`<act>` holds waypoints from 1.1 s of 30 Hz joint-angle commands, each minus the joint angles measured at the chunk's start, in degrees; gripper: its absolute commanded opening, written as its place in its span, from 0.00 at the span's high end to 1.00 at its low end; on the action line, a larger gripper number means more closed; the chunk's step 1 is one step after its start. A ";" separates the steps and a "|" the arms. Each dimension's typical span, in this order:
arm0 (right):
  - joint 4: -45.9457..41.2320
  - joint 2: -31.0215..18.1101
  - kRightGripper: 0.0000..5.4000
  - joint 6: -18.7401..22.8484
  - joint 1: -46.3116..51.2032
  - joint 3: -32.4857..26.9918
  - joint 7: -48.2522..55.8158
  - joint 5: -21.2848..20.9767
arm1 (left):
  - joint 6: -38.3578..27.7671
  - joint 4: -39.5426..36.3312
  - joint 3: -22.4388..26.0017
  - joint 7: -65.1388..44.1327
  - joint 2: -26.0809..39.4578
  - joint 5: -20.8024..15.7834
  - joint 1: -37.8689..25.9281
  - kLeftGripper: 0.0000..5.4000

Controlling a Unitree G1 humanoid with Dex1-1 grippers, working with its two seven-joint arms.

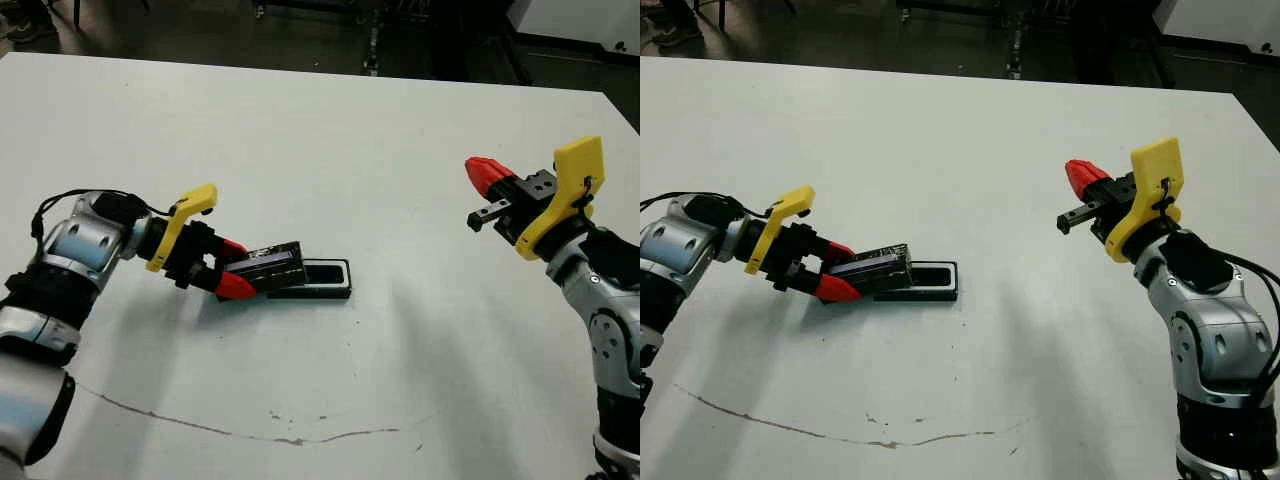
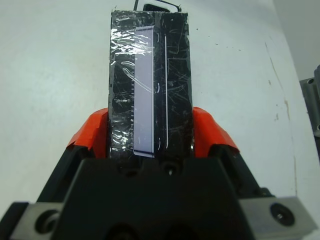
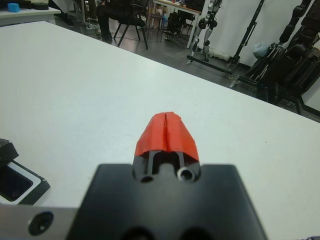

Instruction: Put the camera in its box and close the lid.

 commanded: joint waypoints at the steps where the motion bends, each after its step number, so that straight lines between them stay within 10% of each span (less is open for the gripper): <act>1: 0.16 -0.84 1.00 0.36 -0.02 -0.08 -0.39 -0.35 | -0.89 0.96 -1.71 -1.12 -2.17 1.62 0.66 0.41; 33: -1.04 -0.94 1.00 1.08 0.54 -0.62 -1.20 -0.18 | 2.05 -1.57 -5.70 4.68 -11.58 5.94 -0.72 0.41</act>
